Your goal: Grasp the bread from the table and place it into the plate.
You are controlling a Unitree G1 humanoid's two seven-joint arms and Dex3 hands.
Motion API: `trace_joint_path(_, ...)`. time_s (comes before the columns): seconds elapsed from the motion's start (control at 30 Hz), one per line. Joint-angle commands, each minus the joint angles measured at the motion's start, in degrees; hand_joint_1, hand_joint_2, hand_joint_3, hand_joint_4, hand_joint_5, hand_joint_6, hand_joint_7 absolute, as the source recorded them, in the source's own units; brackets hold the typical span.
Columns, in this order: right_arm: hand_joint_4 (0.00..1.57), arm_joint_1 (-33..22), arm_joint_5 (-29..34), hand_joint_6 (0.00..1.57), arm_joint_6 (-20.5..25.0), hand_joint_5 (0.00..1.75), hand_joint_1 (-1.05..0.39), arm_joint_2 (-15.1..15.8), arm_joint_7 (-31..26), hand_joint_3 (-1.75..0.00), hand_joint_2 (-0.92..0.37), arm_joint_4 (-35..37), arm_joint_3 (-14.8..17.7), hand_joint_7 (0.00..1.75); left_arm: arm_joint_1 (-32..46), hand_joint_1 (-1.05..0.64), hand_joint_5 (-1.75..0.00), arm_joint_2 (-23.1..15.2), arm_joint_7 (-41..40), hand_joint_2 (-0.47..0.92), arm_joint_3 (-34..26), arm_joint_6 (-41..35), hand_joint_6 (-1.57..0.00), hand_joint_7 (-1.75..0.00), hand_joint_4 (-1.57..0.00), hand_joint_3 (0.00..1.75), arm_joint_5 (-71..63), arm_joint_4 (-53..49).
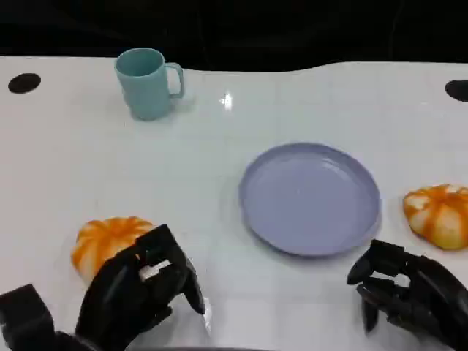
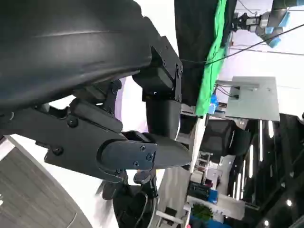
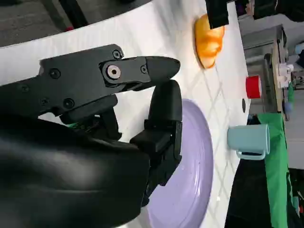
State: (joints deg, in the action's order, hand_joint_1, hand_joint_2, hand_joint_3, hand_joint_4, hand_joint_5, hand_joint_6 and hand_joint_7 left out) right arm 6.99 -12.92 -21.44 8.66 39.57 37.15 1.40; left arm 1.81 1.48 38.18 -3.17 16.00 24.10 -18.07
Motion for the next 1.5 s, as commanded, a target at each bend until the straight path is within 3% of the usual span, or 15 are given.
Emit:
trace_joint_path(0.03,0.67,-0.4,1.0,0.66,0.7,1.75,-0.51,0.8,-0.1,-0.27,-0.92,1.2,0.0,1.41,-0.5,-0.72,-1.75,-0.5,0.3,0.92,-0.5,0.6,-0.61,-1.57,-0.74,0.37,-0.1,-0.8)
trace_joint_path(0.6,0.67,-0.5,0.5,0.66,1.8,1.75,-0.5,0.6,0.0,-0.27,-0.92,0.5,0.0,1.41,-0.5,-0.71,-1.75,-0.8,0.5,0.92,-0.6,-0.2,-0.62,-1.55,-0.73,0.35,0.0,-0.2)
trace_joint_path(0.7,0.66,-0.5,1.0,0.65,1.1,1.75,-0.5,0.8,-0.2,-0.28,-0.92,0.7,-0.1,1.41,-0.1,-0.72,-1.71,-1.4,-0.4,0.92,-0.5,0.3,-0.57,-1.4,-0.6,0.34,-1.4,1.0)
trace_joint_path(0.8,0.66,-0.5,1.2,0.65,1.1,1.75,-0.5,0.8,-0.4,-0.28,-0.92,0.7,-0.1,1.41,-0.1,-0.72,-1.64,-1.6,-1.2,0.92,-0.7,1.7,-0.59,-1.2,-0.59,0.35,-2.5,1.6)
trace_joint_path(0.9,0.67,-0.7,1.5,0.66,1.2,1.75,-0.51,0.7,-1.0,-0.27,-0.92,0.3,-0.3,1.41,0.0,-0.7,-1.39,-1.9,-3.8,0.92,-0.7,4.0,-0.66,-0.83,-0.61,0.34,-5.6,3.3)
trace_joint_path(1.0,0.67,-0.6,1.1,0.66,1.5,1.75,-0.5,0.6,-0.7,-0.27,-0.92,0.2,-0.2,1.41,0.7,-0.64,-1.23,-4.4,-8.0,0.92,0.5,5.7,-0.62,-0.68,-0.56,0.37,-13.5,7.0)
trace_joint_path(1.17,0.66,-0.4,0.9,0.66,1.5,1.75,-0.5,0.5,-0.3,-0.27,-0.92,0.8,-0.1,1.41,2.3,-0.53,-0.91,-7.6,-13.8,0.92,2.2,1.3,-0.56,-0.39,-0.5,0.22,-22.0,14.9)
trace_joint_path(1.5,0.66,-0.4,2.1,0.66,0.7,1.75,-0.51,0.4,-1.4,-0.27,-0.92,0.8,-0.4,1.41,3.6,-0.3,-0.82,-9.5,-21.2,0.87,3.7,1.2,-0.61,-0.24,-0.41,0.11,-30.2,20.7)
